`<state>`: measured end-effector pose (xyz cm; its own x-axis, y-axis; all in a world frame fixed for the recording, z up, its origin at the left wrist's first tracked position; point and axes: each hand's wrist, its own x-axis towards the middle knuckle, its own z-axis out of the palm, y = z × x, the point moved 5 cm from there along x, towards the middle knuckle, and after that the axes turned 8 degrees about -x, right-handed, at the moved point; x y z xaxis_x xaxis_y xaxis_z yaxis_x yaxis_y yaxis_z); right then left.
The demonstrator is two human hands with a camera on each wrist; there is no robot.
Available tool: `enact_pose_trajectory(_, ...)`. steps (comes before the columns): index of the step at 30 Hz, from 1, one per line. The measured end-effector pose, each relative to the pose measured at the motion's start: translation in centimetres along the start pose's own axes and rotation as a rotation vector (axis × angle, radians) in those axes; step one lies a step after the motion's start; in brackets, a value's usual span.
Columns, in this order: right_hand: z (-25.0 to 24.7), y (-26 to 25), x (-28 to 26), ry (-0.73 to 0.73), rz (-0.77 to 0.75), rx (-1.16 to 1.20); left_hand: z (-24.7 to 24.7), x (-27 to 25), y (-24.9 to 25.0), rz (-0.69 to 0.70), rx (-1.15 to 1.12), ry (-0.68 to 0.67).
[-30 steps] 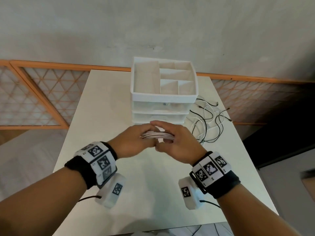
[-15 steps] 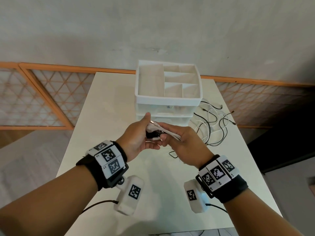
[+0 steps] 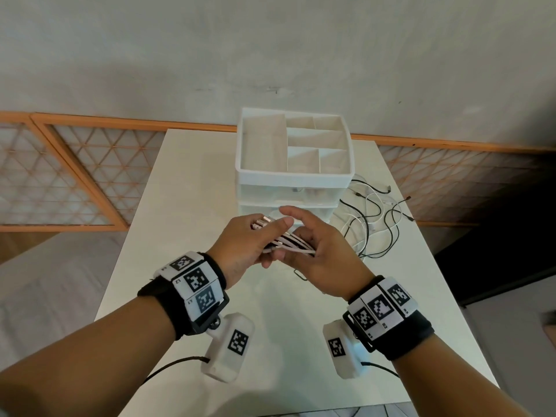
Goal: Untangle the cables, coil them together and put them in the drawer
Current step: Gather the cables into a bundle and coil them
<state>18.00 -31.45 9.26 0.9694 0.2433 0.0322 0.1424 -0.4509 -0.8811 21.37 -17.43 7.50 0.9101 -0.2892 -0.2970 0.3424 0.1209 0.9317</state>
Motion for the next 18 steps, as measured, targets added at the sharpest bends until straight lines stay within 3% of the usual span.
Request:
enact_pose_trajectory(4,0.1,0.3,-0.1,0.019,0.062,-0.030,-0.5,0.2,0.0,0.063,0.052,0.131)
enact_pose_trajectory(9,0.5,0.1,-0.1,0.069,-0.126,-0.327,0.0,0.1,0.3,0.029,0.023,0.181)
enact_pose_trajectory(14,1.5,0.3,-0.2,0.159,-0.228,-0.386,0.6,0.0,0.1,-0.100,-0.097,0.116)
enact_pose_trajectory(18,1.1,0.5,-0.2,0.245,-0.218,-0.327,0.2,-0.3,0.3,-0.160,-0.240,0.022)
